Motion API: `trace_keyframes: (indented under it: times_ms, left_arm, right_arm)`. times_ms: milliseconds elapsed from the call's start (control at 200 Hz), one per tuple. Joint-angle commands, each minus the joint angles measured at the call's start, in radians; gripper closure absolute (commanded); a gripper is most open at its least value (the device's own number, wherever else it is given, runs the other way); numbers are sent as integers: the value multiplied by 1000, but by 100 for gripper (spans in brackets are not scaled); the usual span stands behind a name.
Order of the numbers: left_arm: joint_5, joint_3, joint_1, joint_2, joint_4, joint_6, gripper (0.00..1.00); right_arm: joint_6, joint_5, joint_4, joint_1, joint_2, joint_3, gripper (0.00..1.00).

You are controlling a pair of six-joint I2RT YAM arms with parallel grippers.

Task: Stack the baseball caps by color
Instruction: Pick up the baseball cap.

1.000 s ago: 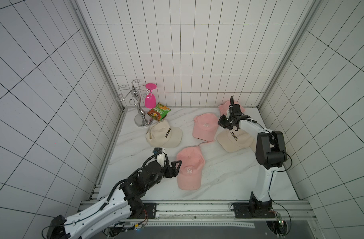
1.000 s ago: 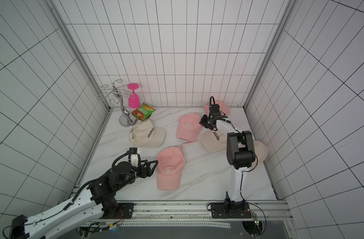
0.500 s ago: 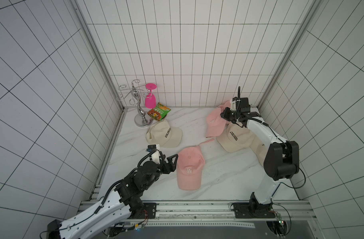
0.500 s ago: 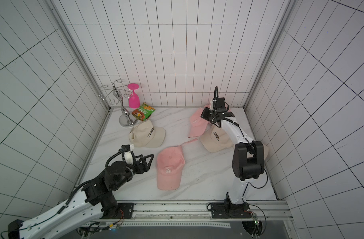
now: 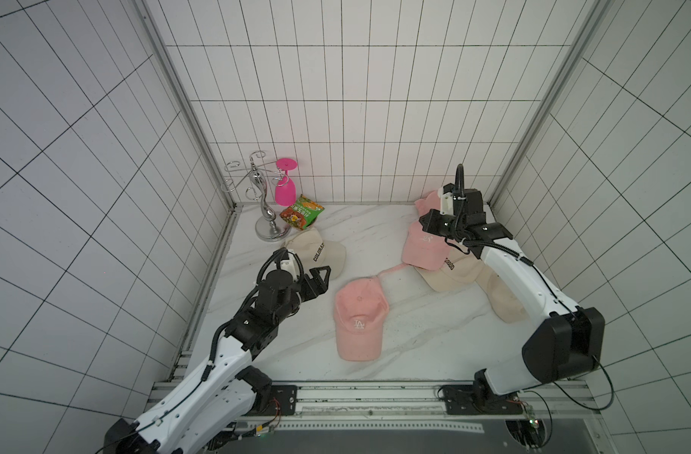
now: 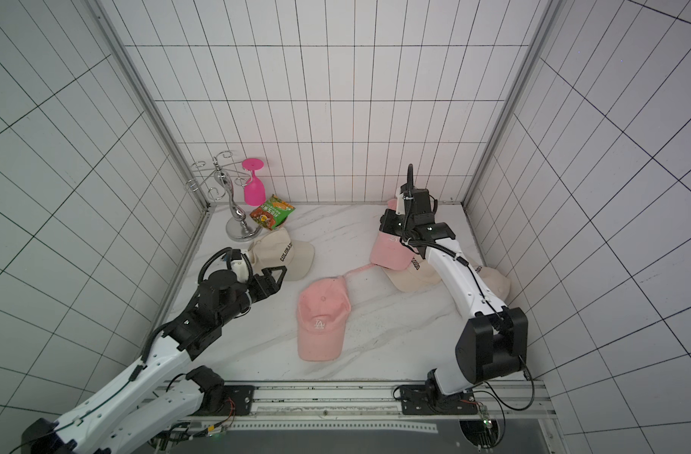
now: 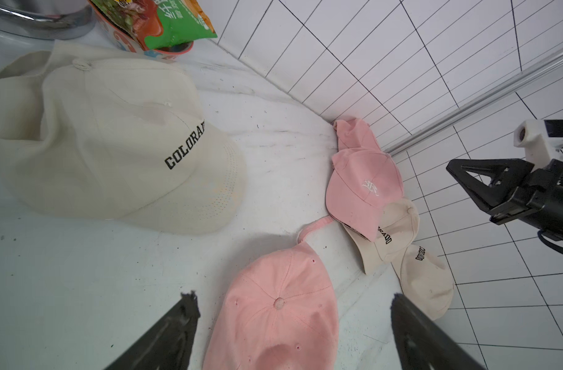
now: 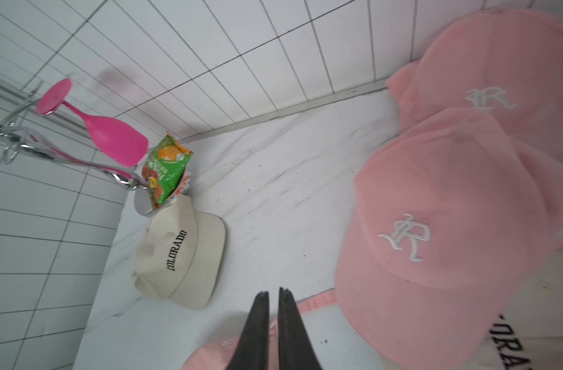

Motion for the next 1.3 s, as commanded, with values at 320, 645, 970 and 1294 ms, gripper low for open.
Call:
trace_keyframes:
  times_ms: [320, 645, 970, 1294]
  left_arm:
    - [138, -15, -20, 17, 29, 32, 10]
    - [119, -17, -20, 15, 10, 59, 10]
    - [95, -8, -17, 13, 22, 72, 10]
    - [132, 136, 16, 47, 5, 194, 10]
  right_arm:
    - [86, 97, -160, -242, 296, 180, 47]
    - [78, -52, -216, -266, 496, 367, 53]
    - [-11, -39, -214, -238, 414, 345, 100]
    - [-114, -67, -221, -155, 147, 250, 100]
